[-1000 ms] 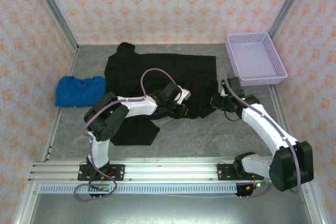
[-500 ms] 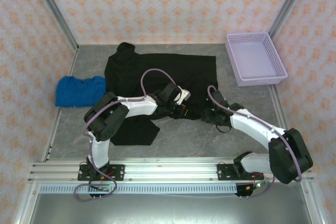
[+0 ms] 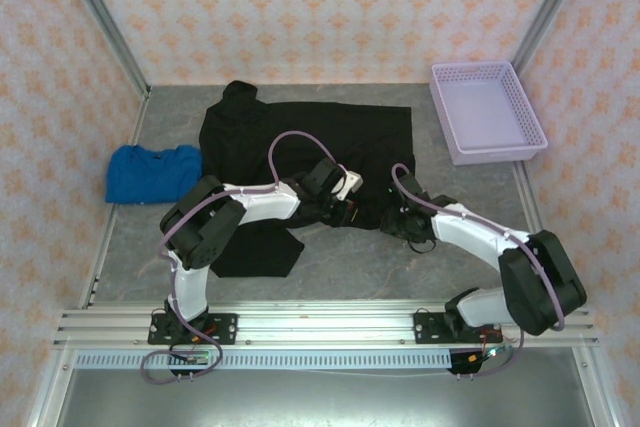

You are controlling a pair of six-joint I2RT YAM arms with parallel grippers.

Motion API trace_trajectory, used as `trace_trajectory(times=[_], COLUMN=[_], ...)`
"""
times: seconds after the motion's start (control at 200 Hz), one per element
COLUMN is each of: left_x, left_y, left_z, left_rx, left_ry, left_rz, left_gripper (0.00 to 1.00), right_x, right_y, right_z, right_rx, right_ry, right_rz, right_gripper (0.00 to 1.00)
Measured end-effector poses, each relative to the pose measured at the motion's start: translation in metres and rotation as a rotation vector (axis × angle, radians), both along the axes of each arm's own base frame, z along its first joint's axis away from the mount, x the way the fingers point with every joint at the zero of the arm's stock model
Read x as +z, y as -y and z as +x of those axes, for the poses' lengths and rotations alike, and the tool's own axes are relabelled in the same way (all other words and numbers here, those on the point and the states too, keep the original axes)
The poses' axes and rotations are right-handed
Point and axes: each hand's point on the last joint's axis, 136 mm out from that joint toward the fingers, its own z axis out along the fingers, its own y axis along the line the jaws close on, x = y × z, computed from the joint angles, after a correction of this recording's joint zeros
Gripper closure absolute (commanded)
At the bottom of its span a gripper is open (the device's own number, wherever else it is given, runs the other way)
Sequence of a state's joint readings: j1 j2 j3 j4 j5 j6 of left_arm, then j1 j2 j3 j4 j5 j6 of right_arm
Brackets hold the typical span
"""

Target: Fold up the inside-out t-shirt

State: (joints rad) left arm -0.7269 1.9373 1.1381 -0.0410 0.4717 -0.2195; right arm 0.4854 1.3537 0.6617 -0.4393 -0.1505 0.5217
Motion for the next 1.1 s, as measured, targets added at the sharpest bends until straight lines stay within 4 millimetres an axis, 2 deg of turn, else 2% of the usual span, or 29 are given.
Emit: trace_trajectory(times=[0.25, 0.3, 0.36, 0.395, 0.45, 0.515, 0.595, 0.725, 0.796, 0.846, 0.876, 1.001, 1.101], left_x=[0.000, 0.000, 0.000, 0.001, 0.006, 0.020, 0.053, 0.116, 0.131, 0.127, 0.118, 0.057, 0.026], left_y=[0.000, 0.000, 0.000, 0.001, 0.005, 0.008, 0.005, -0.028, -0.047, -0.059, -0.067, -0.108, -0.144], left_z=[0.000, 0.000, 0.000, -0.001, -0.004, -0.009, -0.013, -0.031, -0.045, -0.061, -0.072, -0.119, -0.146], left_rx=[0.000, 0.000, -0.001, -0.004, -0.011, -0.012, -0.003, 0.063, 0.106, 0.125, 0.133, 0.155, 0.186], left_ry=[0.000, 0.000, 0.000, 0.001, 0.007, 0.020, 0.078, 0.207, 0.247, 0.243, 0.224, 0.098, 0.016], left_rz=[0.000, 0.000, -0.001, -0.002, -0.011, -0.022, -0.049, -0.074, -0.046, 0.000, 0.042, 0.295, 0.464], left_gripper=[1.00, 1.00, 1.00, 0.92, 0.73, 0.57, 0.47, 0.41, 0.40, 0.40, 0.40, 0.33, 0.27], right_x=[-0.010, -0.007, -0.001, 0.006, 0.019, 0.035, 0.046, 0.045, 0.042, 0.042, 0.042, 0.046, 0.048], right_y=[-0.001, 0.003, 0.010, 0.016, 0.023, 0.030, 0.036, 0.035, 0.034, 0.034, 0.033, 0.027, 0.024], right_z=[0.000, -0.001, -0.001, 0.001, 0.007, 0.017, 0.026, 0.031, 0.033, 0.036, 0.038, 0.045, 0.047], right_rx=[-0.004, -0.001, -0.015, -0.027, -0.048, -0.070, -0.086, -0.066, -0.051, -0.040, -0.033, -0.010, 0.009], right_ry=[-0.028, -0.027, -0.021, -0.010, 0.021, 0.064, 0.094, 0.080, 0.067, 0.064, 0.065, 0.071, 0.074], right_rz=[-0.003, -0.018, -0.032, -0.036, -0.031, -0.030, -0.036, -0.050, -0.062, -0.068, -0.069, -0.061, -0.053], right_gripper=[0.95, 1.00, 1.00, 1.00, 1.00, 1.00, 1.00, 1.00, 1.00, 1.00, 1.00, 1.00, 1.00])
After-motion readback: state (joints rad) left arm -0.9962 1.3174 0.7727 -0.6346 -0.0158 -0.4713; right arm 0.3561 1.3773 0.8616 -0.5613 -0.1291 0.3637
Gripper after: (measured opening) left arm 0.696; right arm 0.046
